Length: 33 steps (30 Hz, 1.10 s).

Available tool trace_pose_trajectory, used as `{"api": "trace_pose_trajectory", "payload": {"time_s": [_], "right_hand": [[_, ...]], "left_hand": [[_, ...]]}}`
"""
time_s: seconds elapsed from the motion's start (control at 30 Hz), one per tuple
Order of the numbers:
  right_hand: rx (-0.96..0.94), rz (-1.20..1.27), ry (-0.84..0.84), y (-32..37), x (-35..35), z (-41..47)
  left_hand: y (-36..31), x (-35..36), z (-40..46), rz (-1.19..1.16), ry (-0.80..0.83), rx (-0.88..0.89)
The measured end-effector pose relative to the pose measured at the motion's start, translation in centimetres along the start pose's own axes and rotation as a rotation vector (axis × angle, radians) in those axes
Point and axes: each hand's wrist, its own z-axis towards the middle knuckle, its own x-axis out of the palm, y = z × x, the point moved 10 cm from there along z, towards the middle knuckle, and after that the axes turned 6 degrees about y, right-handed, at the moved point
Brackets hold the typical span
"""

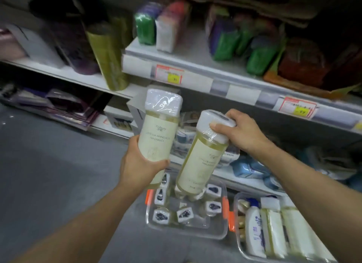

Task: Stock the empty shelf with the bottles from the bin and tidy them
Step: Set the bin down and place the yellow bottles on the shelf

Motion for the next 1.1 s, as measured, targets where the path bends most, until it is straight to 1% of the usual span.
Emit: {"api": "trace_pose_trajectory", "payload": {"time_s": [0.1,0.3,0.57,0.8,0.93,1.1], "right_hand": [[-0.048,-0.035,-0.037,6.0,-2.3,-1.8],[-0.156,-0.198,-0.146,16.8,-6.8,-4.7],[-0.231,-0.293,-0.267,27.7,-12.9,-8.5],[-0.263,-0.345,-0.386,35.3,-19.0,-11.3],[-0.295,-0.305,-0.415,38.3,-22.2,-11.9],[-0.328,-0.234,-0.466,41.7,-26.2,-11.6]], "left_hand": [[-4.0,-4.0,-0.9,-0.018,-0.038,0.047],[-11.9,-10.9,-2.8,-0.055,-0.134,0.161],[-20.9,-17.6,-5.2,-0.088,-0.213,0.272],[-29.6,-21.9,-6.5,-0.104,-0.231,0.409],[-34.0,-23.2,-7.0,-0.095,-0.258,0.457],[-38.4,-23.1,-6.2,-0.124,-0.261,0.494]]}}
